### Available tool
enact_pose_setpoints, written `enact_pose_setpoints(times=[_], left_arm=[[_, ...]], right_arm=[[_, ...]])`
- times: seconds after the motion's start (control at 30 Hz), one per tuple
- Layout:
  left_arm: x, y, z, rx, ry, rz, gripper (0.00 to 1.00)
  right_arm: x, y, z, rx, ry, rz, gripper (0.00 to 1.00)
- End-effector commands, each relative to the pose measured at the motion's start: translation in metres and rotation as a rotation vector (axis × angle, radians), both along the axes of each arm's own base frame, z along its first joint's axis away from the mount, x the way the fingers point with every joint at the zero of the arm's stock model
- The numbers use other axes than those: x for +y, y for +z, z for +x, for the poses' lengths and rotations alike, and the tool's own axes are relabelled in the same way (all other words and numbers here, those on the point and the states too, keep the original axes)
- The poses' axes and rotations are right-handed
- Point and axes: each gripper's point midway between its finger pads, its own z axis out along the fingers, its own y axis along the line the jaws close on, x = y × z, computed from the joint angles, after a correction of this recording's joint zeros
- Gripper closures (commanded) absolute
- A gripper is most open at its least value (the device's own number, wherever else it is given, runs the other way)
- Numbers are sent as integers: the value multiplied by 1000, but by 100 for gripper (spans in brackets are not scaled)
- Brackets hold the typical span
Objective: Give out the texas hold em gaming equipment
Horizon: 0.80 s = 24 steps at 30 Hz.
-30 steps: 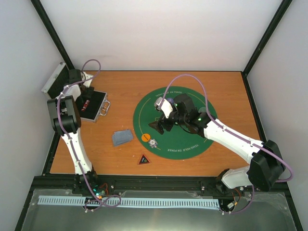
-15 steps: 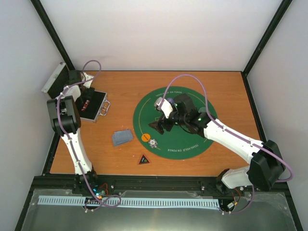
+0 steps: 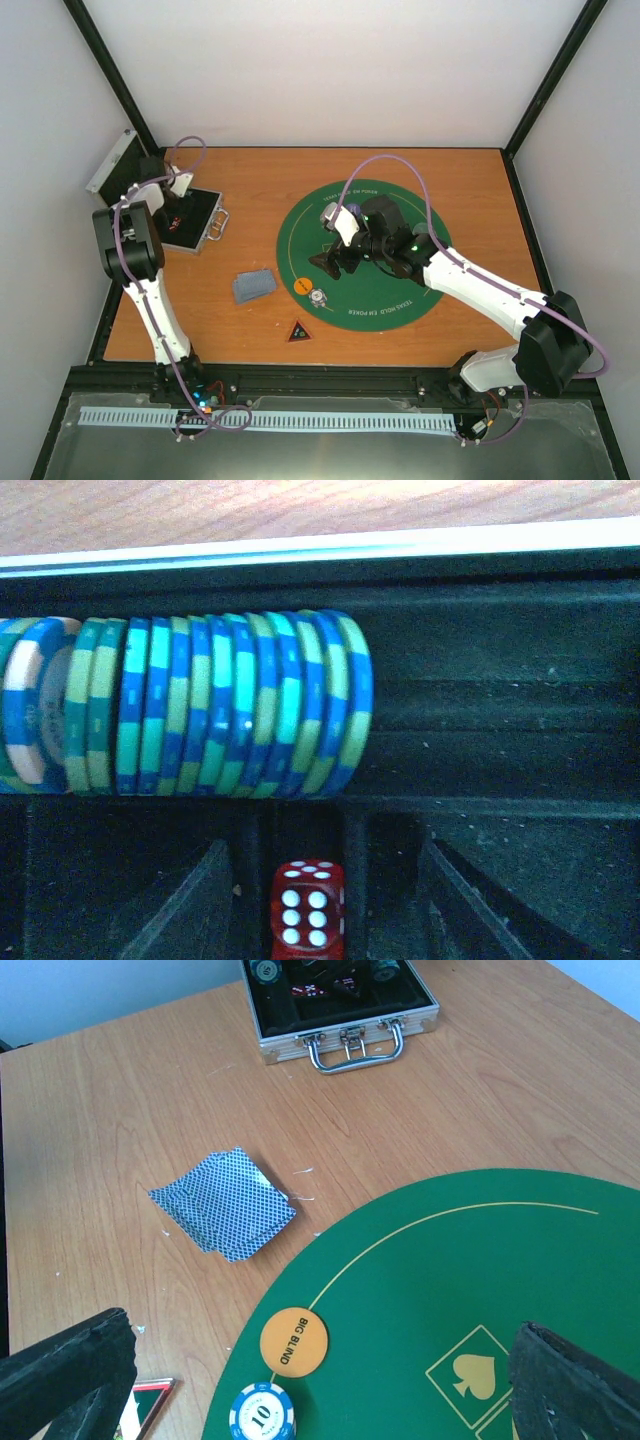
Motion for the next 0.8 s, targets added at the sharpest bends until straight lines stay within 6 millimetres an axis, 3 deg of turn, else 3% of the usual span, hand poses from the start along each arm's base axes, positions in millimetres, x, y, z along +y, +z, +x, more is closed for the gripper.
enact_pose_setpoints(times=[0.0, 0.13, 0.47, 0.77], left_arm=[[-3, 4, 2, -1, -19, -20, 48], [2, 5, 18, -37, -20, -19, 47], [-21, 55, 38, -169, -85, -17, 47], [-8, 64, 48, -186, -30, 35, 46]], right_arm=[[0, 2, -1, -6, 9, 6, 0], [-2, 1, -2, -4, 5, 1, 0], [0, -2, -1, 6, 10, -2, 0], [2, -6, -1, 19, 19, -5, 0]])
